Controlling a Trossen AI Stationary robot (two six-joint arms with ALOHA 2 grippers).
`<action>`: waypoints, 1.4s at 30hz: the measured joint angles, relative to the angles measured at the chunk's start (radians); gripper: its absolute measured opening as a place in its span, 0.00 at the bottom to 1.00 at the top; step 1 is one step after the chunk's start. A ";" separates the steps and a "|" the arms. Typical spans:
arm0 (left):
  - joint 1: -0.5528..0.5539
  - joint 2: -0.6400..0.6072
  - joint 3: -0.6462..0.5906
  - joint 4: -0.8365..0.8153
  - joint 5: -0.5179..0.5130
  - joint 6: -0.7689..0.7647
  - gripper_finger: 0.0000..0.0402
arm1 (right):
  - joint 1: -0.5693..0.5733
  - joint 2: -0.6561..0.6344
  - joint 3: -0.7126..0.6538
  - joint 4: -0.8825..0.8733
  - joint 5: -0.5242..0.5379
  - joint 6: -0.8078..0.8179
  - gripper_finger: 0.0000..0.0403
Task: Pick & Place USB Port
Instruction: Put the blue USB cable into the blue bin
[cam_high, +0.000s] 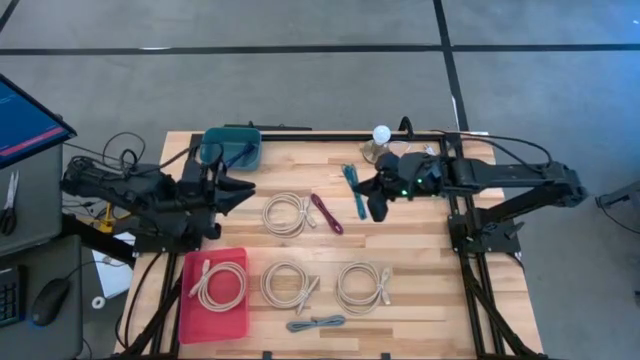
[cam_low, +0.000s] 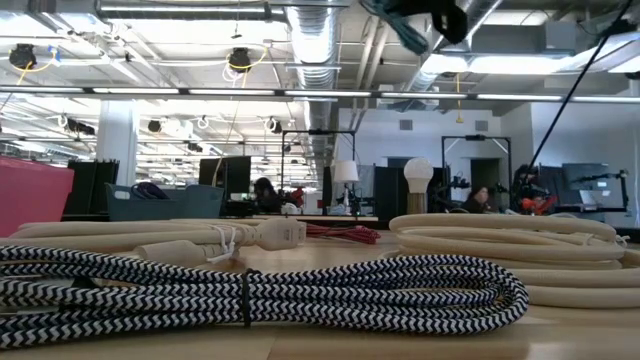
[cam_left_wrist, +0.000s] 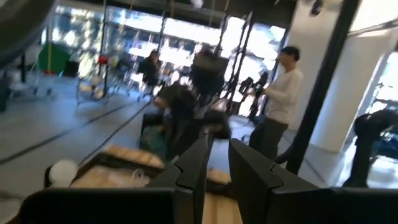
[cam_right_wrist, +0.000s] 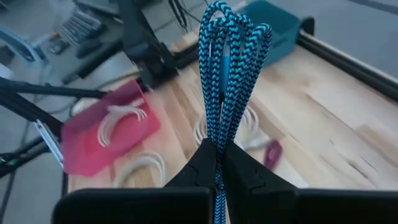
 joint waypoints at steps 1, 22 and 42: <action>0.014 0.000 0.000 -0.026 0.000 -0.019 0.17 | -0.002 0.008 0.000 0.019 -0.006 -0.008 0.00; 0.457 0.184 -0.001 -0.145 0.373 -0.229 0.17 | -0.020 0.023 0.000 0.271 -0.029 -0.074 0.00; 0.533 0.268 -0.002 0.119 0.472 -0.216 0.20 | -0.034 0.116 -0.001 0.386 -0.069 -0.126 0.00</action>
